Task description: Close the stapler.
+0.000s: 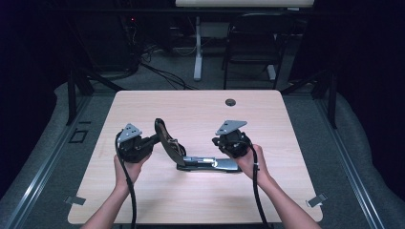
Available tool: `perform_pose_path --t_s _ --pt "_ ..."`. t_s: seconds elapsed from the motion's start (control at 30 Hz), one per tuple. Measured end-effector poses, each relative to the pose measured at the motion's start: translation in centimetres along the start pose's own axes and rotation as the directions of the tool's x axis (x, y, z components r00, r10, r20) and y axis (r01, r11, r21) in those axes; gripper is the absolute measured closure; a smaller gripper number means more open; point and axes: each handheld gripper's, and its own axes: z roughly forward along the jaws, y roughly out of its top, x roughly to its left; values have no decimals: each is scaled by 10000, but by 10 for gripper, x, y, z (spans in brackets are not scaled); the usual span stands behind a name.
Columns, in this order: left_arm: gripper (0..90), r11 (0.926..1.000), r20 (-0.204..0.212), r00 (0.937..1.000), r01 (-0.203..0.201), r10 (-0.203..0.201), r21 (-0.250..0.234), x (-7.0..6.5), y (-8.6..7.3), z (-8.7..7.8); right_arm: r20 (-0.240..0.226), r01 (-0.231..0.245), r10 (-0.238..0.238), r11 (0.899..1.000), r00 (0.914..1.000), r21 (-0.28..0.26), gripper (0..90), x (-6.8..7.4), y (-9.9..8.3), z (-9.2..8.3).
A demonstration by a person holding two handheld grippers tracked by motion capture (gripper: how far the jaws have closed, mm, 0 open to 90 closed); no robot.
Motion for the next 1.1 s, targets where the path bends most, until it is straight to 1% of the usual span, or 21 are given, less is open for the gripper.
perform_pose_path --t_s 0.03,0.07,0.1,0.17,0.23,0.37,0.4,0.43,0.5,0.53,0.6,0.67,0.7,0.8,0.87,0.9,0.93,1.0,1.03,1.1 --pt "900 10000 -12 10000 -31 31 -81 -1 0 2 1 12 -12 10000 10000 -16 900 1 1 0" --pt "900 10000 62 10000 -49 49 -8 -1 2 3 -3 17 -17 10000 10000 -43 900 2 2 1" --pt "900 10000 31 10000 -79 79 -13 -2 2 3 -30 61 -61 10000 10000 -63 900 2 3 1" --pt "900 9999 90 9999 -140 141 -42 -2 3 5 -107 -26 24 9999 9999 -167 900 4 6 2" --pt "900 9999 64 9999 -119 119 8 -2 4 5 -236 -49 43 9996 9997 -284 900 7 10 3" --pt "900 9999 52 9999 -135 135 7 -3 4 5 -370 246 -260 9990 9990 -383 900 17 21 8" --pt "900 9999 58 9999 -125 125 -3 -3 4 5 -409 218 -239 9985 9989 -505 900 19 22 9" --pt "900 10000 68 9999 -83 83 -37 -2 4 6 -452 292 -312 9986 9985 -449 900 20 25 10" --pt "900 10000 77 10000 -60 60 -42 -2 4 6 -466 252 -276 9984 9985 -515 900 22 29 11" --pt "900 9999 92 10000 -32 33 -120 -2 3 6 -519 236 -264 9983 9983 -539 900 22 31 12" --pt "900 10000 106 9999 -42 43 -54 -2 3 7 -549 266 -301 9977 9980 -630 900 24 34 15" --pt "900 10000 69 10000 -44 44 -49 -3 3 7 -853 306 -361 9974 9957 -654 900 24 36 18" --pt "900 10000 53 9999 -86 87 -34 -3 3 7 -830 421 -473 9971 9954 -641 900 25 37 19" --pt "900 10000 98 9999 -60 61 -73 -4 3 8 -808 422 -477 9968 9956 -683 900 26 41 23" --pt "900 9999 47 9999 -124 124 -54 -5 3 9 -798 478 -538 9959 9954 -763 900 28 44 23" --pt "900 9998 -3 9998 -206 206 -22 -7 3 9 -818 428 -497 9956 9954 -835 900 29 45 23" --pt "900 9995 -28 9996 -287 288 105 -9 3 9 -842 487 -557 9954 9949 -831 900 30 47 23" --pt "900 9992 62 9992 -387 387 93 -12 2 11 -917 482 -566 9947 9942 -908 900 32 50 23" --pt "900 9987 83 9988 -477 476 170 -14 2 11 -944 566 -651 9944 9934 -897 900 33 51 22" --pt "900 9976 146 9979 -640 636 257 -17 1 14 -995 563 -655 9942 9929 -921 900 34 53 22"
